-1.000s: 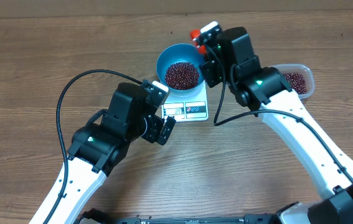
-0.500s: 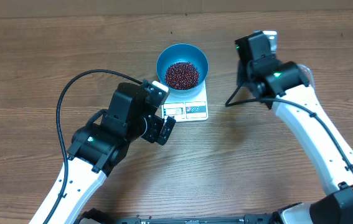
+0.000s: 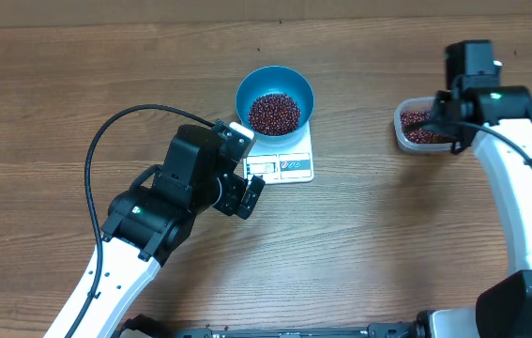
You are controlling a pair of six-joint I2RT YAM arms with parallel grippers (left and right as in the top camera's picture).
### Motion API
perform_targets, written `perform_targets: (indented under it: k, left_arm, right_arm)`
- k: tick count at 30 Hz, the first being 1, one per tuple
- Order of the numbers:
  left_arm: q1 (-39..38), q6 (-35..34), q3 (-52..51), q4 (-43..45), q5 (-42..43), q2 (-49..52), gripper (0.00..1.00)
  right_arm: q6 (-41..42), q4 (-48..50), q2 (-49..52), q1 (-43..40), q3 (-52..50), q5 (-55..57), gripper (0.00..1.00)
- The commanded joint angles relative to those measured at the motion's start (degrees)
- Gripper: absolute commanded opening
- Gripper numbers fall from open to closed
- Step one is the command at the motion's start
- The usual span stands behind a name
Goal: Scoop item into bowl and weigh 150g on scale
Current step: 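Move the empty red scoop right back over the bean tub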
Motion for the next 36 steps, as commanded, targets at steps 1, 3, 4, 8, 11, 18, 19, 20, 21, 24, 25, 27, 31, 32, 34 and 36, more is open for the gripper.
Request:
perform_targets:
  k: [1, 3, 4, 8, 11, 18, 19, 20, 21, 24, 25, 27, 31, 32, 34, 36]
  left_arm:
    - [-0.15, -0.55, 1.36, 0.17, 0.85, 0.39, 0.99]
    - [-0.15, -0.55, 1.36, 0.17, 0.87, 0.39, 1.00]
    - [-0.15, -0.55, 1.36, 0.17, 0.87, 0.39, 1.00]
    - [-0.15, -0.55, 1.36, 0.17, 0.87, 0.39, 1.00]
    - [-0.15, -0.55, 1.36, 0.17, 0.87, 0.39, 1.00]
    - [-0.15, -0.55, 1.36, 0.17, 0.87, 0.39, 1.00]
    - [-0.15, -0.55, 1.36, 0.17, 0.87, 0.39, 1.00]
    - [-0.15, -0.55, 1.36, 0.17, 0.87, 0.39, 1.00]
    - [-0.15, -0.55, 1.36, 0.17, 0.87, 0.39, 1.00]
    - [-0.15, -0.55, 1.36, 0.17, 0.85, 0.39, 1.00]
    - [-0.15, -0.55, 1.36, 0.17, 0.87, 0.39, 0.99]
    - [-0.15, -0.55, 1.36, 0.17, 0.87, 0.39, 1.00]
    - [-0.15, -0.55, 1.36, 0.17, 0.87, 0.39, 1.00]
    - [-0.15, -0.52, 1.36, 0.17, 0.87, 0.39, 1.00]
    - [-0.15, -0.55, 1.36, 0.17, 0.87, 0.39, 1.00]
    - [-0.15, -0.55, 1.36, 0.17, 0.85, 0.39, 1.00]
  right_arm:
    - [-3.17, 0.50, -1.11, -1.27, 1.40, -3.54, 0.04]
    - [-4.39, 1.22, -1.11, -1.25, 1.36, -5.05, 0.04]
    - [-4.52, 1.68, -1.11, -1.25, 1.27, -5.38, 0.04]
    - [-4.72, 3.58, -1.09, -1.25, 0.02, -6.60, 0.04]
    - [-4.68, 4.28, -1.09, -1.25, -1.90, -6.62, 0.04]
    - [-4.68, 10.54, -1.05, -1.25, -8.35, -7.41, 0.04]
    - [-4.68, 10.64, -1.05, -1.25, -8.48, -7.39, 0.04]
    - [-4.70, 10.67, -1.05, -1.25, -8.50, -7.39, 0.04]
    - [-4.70, 10.75, -1.05, -1.25, -8.50, -7.37, 0.04]
    - [-4.72, 11.63, -1.05, -1.27, -8.52, -7.39, 0.04]
    - [-4.70, 12.00, -1.05, -1.25, -8.52, -7.41, 0.04]
    - [-4.70, 12.39, -0.98, -1.25, -8.55, -7.41, 0.04]
    - [-4.70, 12.70, -0.35, -1.25, -8.66, -7.41, 0.04]
    - [-4.70, 12.33, -0.24, -1.25, -8.66, -7.45, 0.04]
    - [-4.70, 10.93, -0.20, -1.25, -8.66, -7.63, 0.04]
    - [-4.70, 9.27, -0.20, -1.25, -8.66, -7.61, 0.04]
